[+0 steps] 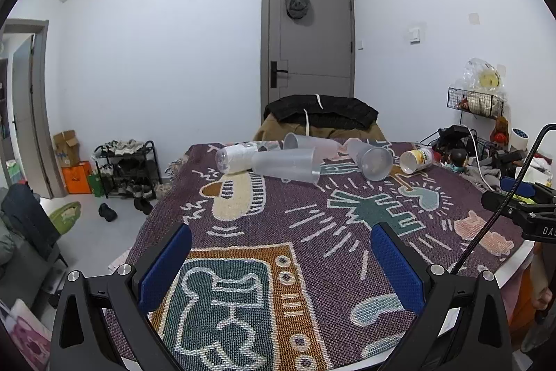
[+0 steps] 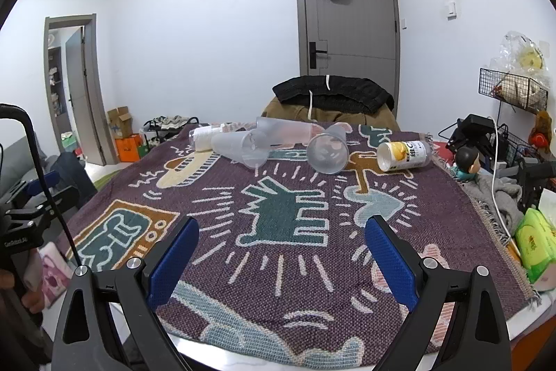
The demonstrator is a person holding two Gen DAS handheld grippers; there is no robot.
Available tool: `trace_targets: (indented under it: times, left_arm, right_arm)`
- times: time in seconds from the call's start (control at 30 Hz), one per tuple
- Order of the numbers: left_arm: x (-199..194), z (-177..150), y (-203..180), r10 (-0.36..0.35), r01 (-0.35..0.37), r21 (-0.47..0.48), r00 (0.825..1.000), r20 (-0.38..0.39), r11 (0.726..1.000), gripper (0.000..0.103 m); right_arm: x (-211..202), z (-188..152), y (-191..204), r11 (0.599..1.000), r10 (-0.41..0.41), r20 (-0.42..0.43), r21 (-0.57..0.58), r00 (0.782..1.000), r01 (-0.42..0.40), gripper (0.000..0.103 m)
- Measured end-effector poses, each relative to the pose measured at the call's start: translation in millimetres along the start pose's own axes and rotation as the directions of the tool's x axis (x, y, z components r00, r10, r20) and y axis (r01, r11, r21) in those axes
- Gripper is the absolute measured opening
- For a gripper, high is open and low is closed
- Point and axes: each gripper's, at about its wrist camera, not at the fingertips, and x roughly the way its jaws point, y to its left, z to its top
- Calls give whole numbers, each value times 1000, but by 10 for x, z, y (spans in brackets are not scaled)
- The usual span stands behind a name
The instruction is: Flip cup upside down
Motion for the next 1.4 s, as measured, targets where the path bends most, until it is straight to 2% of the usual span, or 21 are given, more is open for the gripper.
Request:
trace_targets:
  times: [0.23, 0.47, 0.7, 0.93, 1.17, 1.4]
  left_arm:
    - [118, 91, 49, -4, 4, -22, 1000, -7, 1000, 103]
    - [317, 235, 97, 4, -4, -47, 1000, -10, 999, 103]
    - [576, 408, 221, 22, -24, -78, 999, -24, 997, 103]
    - [777, 501, 413, 39, -44, -151, 999, -33, 987, 103]
    - [961, 509, 605, 54, -64, -216, 997, -55, 974, 103]
    - [1132, 480, 727, 51, -72, -255, 995, -85, 964, 103]
  right_arm:
    - [88, 119, -51, 1000, -12, -5, 12, 1000, 12, 96]
    - [295, 417, -126, 999, 2, -21, 32, 1000, -1, 96]
    - [743, 785, -218, 997, 29, -74, 72, 997, -24, 96]
    - [1305, 1025, -363, 996, 12, -144, 88, 990, 1, 96]
    - [1856, 1266, -623, 993, -19, -233, 111, 972, 46, 96]
    - [2399, 1321, -839, 990, 32, -353, 137, 935, 18, 96]
